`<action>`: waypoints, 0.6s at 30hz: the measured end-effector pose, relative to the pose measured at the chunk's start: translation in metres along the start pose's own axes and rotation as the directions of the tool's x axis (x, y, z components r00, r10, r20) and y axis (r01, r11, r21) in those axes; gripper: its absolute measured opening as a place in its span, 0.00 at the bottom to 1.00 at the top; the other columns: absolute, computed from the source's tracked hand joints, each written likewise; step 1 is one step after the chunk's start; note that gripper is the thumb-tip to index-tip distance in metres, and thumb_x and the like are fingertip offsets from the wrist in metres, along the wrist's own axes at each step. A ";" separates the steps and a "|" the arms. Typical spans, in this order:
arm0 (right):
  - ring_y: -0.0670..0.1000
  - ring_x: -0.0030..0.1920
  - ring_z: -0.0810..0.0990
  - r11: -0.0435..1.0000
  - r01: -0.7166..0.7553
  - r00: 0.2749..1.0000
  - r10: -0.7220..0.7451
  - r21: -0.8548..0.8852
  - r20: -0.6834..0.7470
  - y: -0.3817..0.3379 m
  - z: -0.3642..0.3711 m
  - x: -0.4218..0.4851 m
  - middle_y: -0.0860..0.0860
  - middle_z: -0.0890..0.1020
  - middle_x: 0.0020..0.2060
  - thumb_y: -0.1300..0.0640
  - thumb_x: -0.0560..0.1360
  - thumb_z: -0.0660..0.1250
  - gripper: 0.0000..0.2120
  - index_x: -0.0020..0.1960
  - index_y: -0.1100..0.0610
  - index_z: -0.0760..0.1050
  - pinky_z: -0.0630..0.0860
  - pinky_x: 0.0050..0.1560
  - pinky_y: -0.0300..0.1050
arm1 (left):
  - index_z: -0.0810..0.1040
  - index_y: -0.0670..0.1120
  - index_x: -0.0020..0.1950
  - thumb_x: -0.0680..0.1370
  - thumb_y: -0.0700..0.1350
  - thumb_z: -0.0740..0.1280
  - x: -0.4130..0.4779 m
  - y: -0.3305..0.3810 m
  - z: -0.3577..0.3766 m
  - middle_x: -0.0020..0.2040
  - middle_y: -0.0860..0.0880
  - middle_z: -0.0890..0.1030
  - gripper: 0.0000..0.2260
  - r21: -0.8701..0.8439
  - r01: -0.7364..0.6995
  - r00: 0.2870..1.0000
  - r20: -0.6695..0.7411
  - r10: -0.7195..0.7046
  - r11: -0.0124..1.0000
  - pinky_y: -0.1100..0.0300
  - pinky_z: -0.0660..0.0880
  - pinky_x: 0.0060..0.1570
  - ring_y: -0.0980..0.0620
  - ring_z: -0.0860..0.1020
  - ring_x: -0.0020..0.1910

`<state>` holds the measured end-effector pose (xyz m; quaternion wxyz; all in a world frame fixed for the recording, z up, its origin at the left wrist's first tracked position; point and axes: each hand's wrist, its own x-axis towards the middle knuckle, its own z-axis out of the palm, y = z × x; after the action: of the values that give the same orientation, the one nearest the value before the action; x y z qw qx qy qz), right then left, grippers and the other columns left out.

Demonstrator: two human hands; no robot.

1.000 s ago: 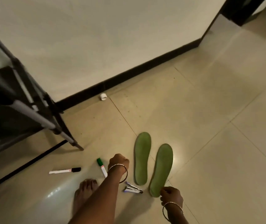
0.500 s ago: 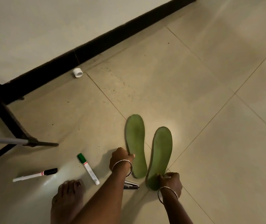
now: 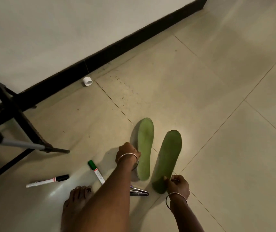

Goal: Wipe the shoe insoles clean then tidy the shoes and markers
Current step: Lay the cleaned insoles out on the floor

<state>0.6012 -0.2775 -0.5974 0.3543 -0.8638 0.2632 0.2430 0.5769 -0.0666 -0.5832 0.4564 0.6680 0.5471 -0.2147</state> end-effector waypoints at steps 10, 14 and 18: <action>0.52 0.38 0.82 0.951 0.295 0.947 -0.303 0.092 0.104 -0.077 -0.013 -0.085 0.51 0.84 0.34 0.60 0.68 0.78 0.08 0.42 0.54 0.79 0.71 0.37 0.39 | 0.79 0.46 0.38 0.72 0.39 0.74 -0.067 0.017 -0.125 0.33 0.47 0.84 0.06 -0.179 -0.163 0.987 -0.020 0.162 0.970 0.58 0.82 0.35 0.51 0.84 0.31; 0.52 0.37 0.83 0.915 0.386 0.903 -0.401 0.118 0.155 -0.107 -0.022 -0.128 0.50 0.84 0.32 0.61 0.67 0.79 0.09 0.41 0.54 0.80 0.75 0.40 0.41 | 0.78 0.43 0.38 0.72 0.37 0.75 -0.114 -0.009 -0.166 0.32 0.43 0.82 0.08 -0.337 -0.172 0.985 -0.044 0.167 0.926 0.60 0.77 0.27 0.52 0.80 0.24; 0.54 0.38 0.84 0.884 0.435 0.859 -0.464 0.170 0.216 -0.129 -0.035 -0.185 0.50 0.84 0.33 0.61 0.66 0.79 0.10 0.40 0.53 0.79 0.79 0.46 0.47 | 0.75 0.42 0.39 0.74 0.35 0.74 -0.181 -0.043 -0.205 0.29 0.44 0.80 0.09 -0.432 -0.201 0.980 -0.093 0.178 0.879 0.61 0.77 0.25 0.53 0.77 0.22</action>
<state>0.5525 -0.1728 -0.4005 0.4806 -0.8418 0.0210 0.2448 0.4381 0.0091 -0.3566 0.6000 0.6035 0.5247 -0.0231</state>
